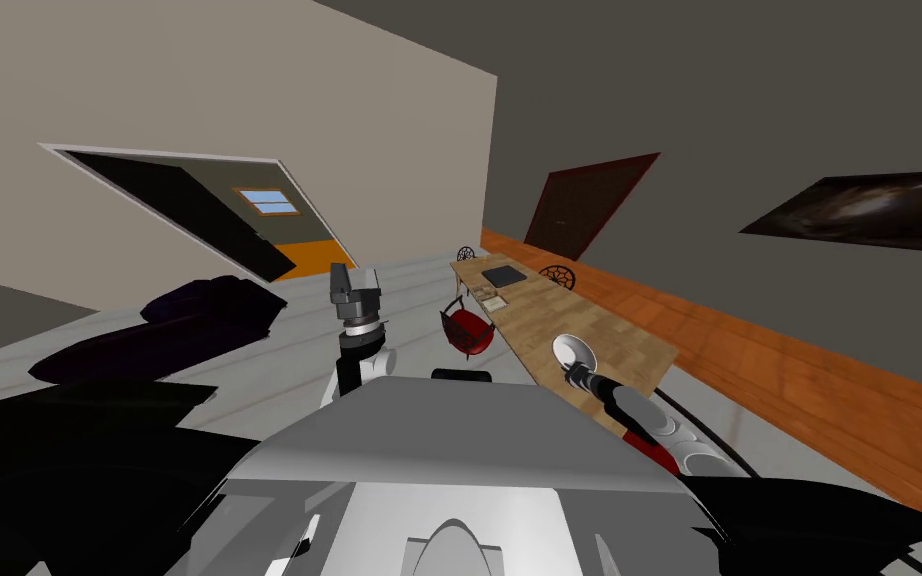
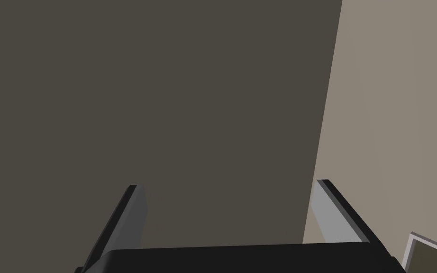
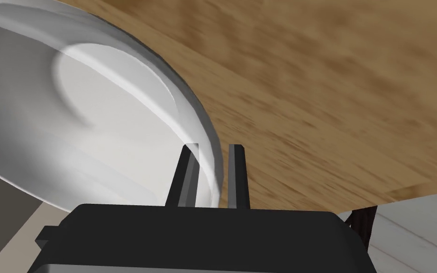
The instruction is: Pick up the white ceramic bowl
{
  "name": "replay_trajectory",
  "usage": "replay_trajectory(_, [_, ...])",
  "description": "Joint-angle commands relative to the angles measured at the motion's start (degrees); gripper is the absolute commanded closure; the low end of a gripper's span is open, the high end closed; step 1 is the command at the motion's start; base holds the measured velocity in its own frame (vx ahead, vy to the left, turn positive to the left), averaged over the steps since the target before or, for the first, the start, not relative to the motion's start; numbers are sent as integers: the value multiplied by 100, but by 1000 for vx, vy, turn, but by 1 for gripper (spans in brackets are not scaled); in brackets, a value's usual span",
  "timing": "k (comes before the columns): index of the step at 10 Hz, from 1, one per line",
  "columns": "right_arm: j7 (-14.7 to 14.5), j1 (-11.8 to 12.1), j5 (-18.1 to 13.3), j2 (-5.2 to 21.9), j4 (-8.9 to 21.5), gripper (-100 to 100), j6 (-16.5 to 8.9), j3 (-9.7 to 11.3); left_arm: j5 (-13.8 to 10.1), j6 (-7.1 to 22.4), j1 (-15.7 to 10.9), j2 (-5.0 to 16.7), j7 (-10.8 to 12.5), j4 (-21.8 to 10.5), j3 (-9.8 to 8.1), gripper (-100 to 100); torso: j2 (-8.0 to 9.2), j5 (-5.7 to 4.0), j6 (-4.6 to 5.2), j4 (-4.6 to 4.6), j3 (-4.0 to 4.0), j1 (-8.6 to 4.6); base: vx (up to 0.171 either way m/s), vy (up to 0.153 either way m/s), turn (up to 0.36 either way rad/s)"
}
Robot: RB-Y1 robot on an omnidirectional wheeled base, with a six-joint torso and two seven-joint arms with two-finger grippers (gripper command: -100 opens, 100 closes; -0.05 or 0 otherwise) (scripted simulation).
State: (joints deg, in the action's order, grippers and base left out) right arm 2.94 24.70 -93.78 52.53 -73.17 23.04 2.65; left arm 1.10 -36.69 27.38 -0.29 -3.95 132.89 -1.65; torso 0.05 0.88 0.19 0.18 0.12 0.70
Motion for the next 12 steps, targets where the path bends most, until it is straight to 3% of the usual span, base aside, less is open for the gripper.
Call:
replay_trajectory(1, [286, 12, -286, 3, -54, 100, 101, -18, 0, 0, 0, 0, 0, 0, 0, 0, 0, 0, 0, 0, 0, 0, 55, 35, -120])
replay_trajectory(2, [412, 12, -461, 3, -54, 100, 101, -18, 0, 0, -2, 0, 0, 0, 0, 0, 10, 0, -10, 5, 6, -6, 9, 6, 36])
replay_trajectory(5, [412, 12, -946, 3, -54, 100, 101, -18, 0, 1, -2, 0, 0, -1, 0, 0, 36, 1, -7, 12, 23, -22, -7, -10, 5])
replay_trajectory(6, [730, -193, -1163, -85, -91, 100, 378, -178, 0, 1, -2, 0, 0, -1, 0, 0, 37, 1, -8, 13, 24, -21, 70, 54, -416])
replay_trajectory(8, [1034, -193, -1563, -85, -91, 100, 510, -178, 0, 0, 0, 0, 0, 0, 0, 0, 15, 9, 5, 5, 10, 10, 84, 54, -268])
replay_trajectory(11, [1034, -193, -2119, -85, -91, 100, 510, -178, 0, 1, -2, 1, 0, -1, 0, 0, 29, 9, -9, 14, 20, -14, 9, -6, 30])
replay_trajectory(12, [1040, -196, -2007, -81, -95, 100, 514, -180, 0, 1, -2, 1, 0, -1, 0, 0, 36, 9, -7, 15, 24, -15, -2, -5, -6])
